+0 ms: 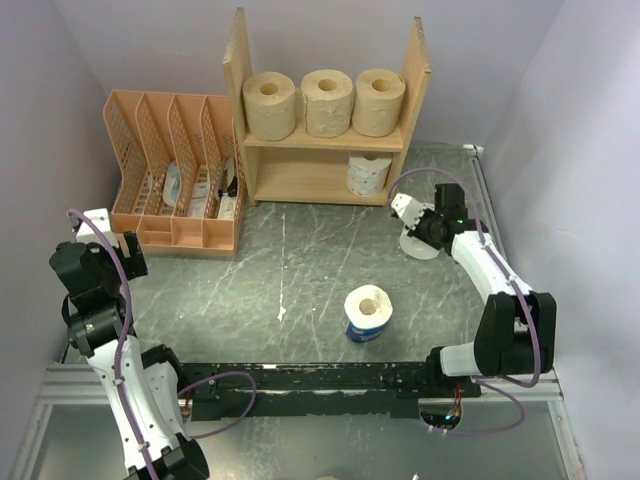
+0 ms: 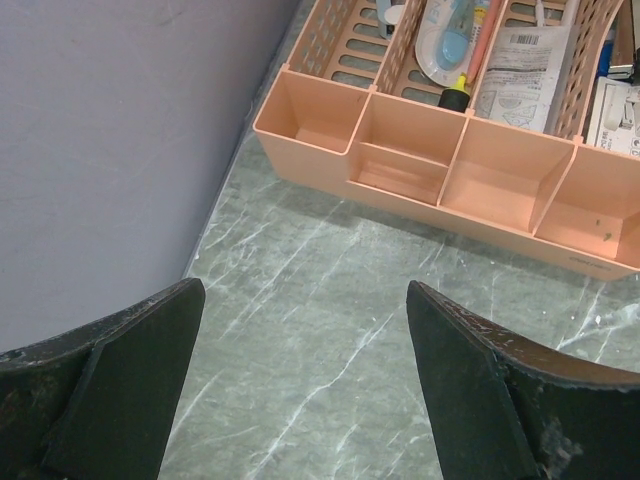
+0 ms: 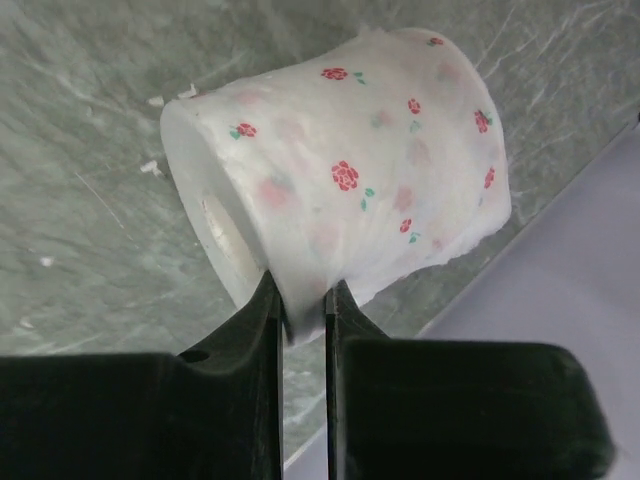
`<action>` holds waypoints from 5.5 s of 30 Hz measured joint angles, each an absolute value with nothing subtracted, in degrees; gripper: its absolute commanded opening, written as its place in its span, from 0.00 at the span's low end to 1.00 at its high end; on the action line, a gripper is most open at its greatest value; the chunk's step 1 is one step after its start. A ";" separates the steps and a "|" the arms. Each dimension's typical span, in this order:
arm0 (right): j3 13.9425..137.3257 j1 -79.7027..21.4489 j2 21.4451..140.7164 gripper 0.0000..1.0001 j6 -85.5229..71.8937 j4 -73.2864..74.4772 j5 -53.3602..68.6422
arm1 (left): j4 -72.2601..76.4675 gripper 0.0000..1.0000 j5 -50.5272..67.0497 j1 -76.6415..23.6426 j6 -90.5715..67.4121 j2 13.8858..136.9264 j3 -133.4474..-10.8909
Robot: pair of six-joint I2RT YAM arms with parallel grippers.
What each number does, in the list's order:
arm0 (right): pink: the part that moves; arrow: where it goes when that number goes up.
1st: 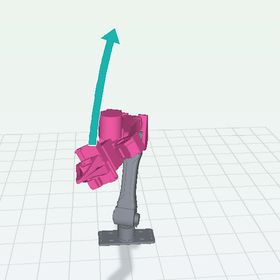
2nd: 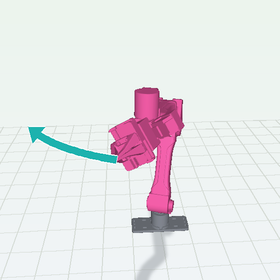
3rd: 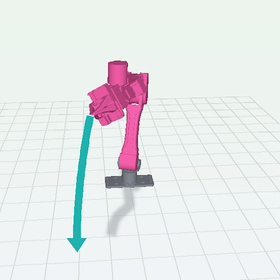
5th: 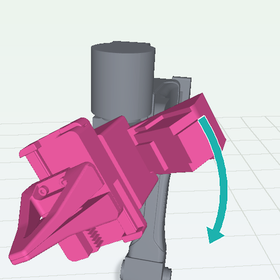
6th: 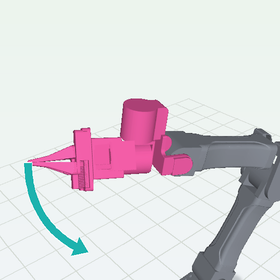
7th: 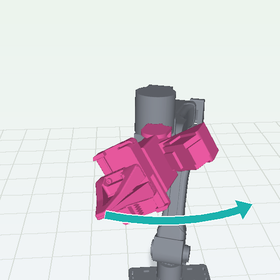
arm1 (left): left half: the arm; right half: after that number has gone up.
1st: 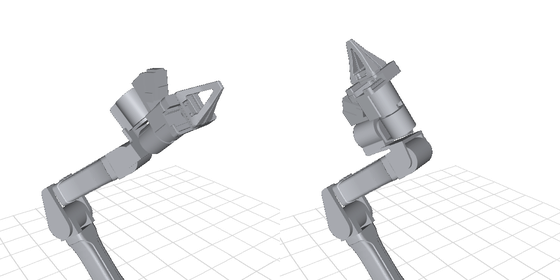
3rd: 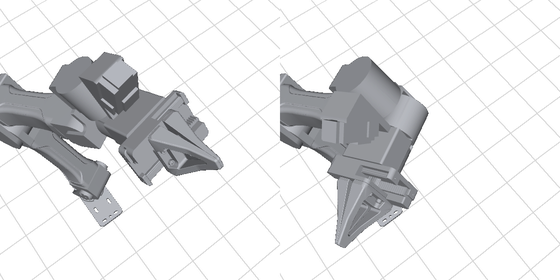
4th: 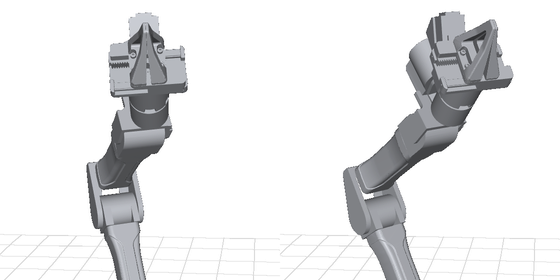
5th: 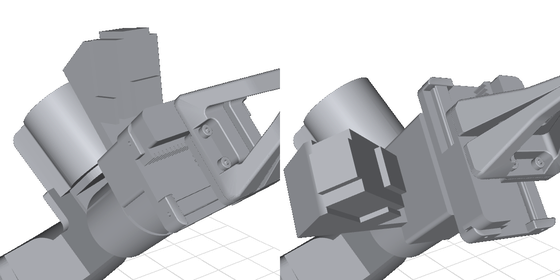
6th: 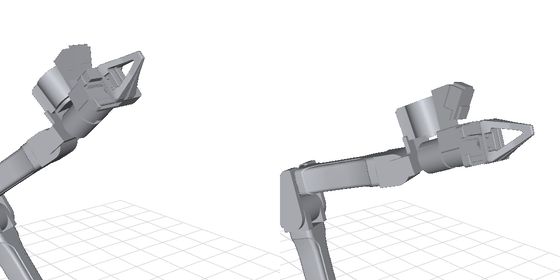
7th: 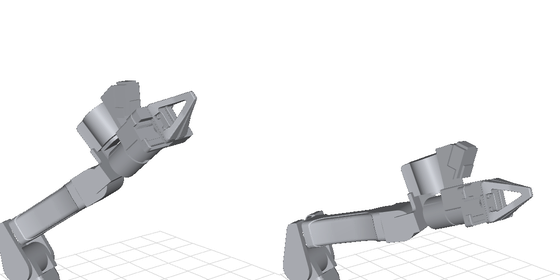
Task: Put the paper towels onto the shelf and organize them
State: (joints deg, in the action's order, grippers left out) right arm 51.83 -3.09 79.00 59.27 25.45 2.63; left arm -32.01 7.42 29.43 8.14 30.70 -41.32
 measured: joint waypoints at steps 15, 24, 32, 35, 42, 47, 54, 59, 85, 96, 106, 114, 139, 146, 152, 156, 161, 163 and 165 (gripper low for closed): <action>77.67 -0.60 81.91 0.00 21.91 48.66 21.98 | -32.03 0.94 7.49 29.43 8.14 31.40 -41.32; 80.88 1.87 88.27 0.00 6.17 57.80 42.76 | -32.03 0.93 7.49 29.43 8.14 31.68 -41.32; 66.83 1.30 80.53 0.00 -19.42 38.35 50.00 | -32.03 0.92 7.46 29.43 8.12 32.03 -41.32; 62.04 -0.05 74.54 0.00 -29.02 29.47 49.54 | -32.05 0.92 7.46 29.43 8.14 32.12 -41.32; 59.27 -0.51 75.35 0.00 -53.17 12.56 44.12 | -31.97 0.92 7.49 29.43 8.14 30.35 -41.34; 58.43 -2.66 80.27 0.00 -66.02 7.60 37.54 | -32.01 0.92 7.49 29.43 8.14 30.52 -41.34; 59.16 -4.47 83.09 0.00 -71.44 2.09 31.46 | -31.99 0.92 7.44 29.61 8.12 31.46 -41.34; 63.57 -5.69 85.82 0.00 -72.71 2.20 28.77 | -32.01 0.92 7.44 30.22 8.12 32.86 -41.34; 66.35 -16.86 94.67 0.00 -81.08 -9.63 13.32 | -32.05 0.92 7.49 31.46 8.14 33.61 -41.34; 67.68 -19.77 96.23 0.00 -78.72 -9.30 10.85 | -32.05 0.92 7.49 31.46 8.14 33.61 -41.34; 68.07 -23.11 96.23 0.00 -77.41 -7.53 12.60 | -32.05 0.92 7.49 31.46 8.14 33.61 -41.34; 67.05 -23.09 96.01 0.00 -75.66 -8.47 12.49 | -32.05 0.93 7.51 31.46 8.14 33.61 -41.34; 65.14 -29.12 94.67 0.00 -72.31 1.96 21.12 | -32.40 0.92 7.84 31.46 8.16 33.61 -41.34; 68.16 -29.69 98.48 0.00 -74.46 -1.52 18.26 | -32.42 0.92 7.84 31.46 8.16 33.26 -41.34; 70.70 -30.28 100.47 0.00 -75.64 -1.56 12.73 | -32.42 0.92 7.84 31.46 8.16 33.28 -41.34; 72.71 -30.24 101.84 0.00 -75.85 -0.12 8.16 | -32.42 0.92 7.84 31.46 8.16 33.28 -41.34; 74.15 -28.73 103.37 0.00 -76.03 0.03 5.91 | -32.42 0.92 7.84 31.46 8.16 33.32 -41.34; 74.17 -27.18 103.48 0.00 -76.07 -0.14 5.74 | -32.42 0.92 7.84 31.46 8.16 33.32 -41.34; 74.17 -26.06 103.48 0.00 -76.16 -0.54 5.82 | -32.42 0.92 7.84 31.46 8.16 33.32 -41.34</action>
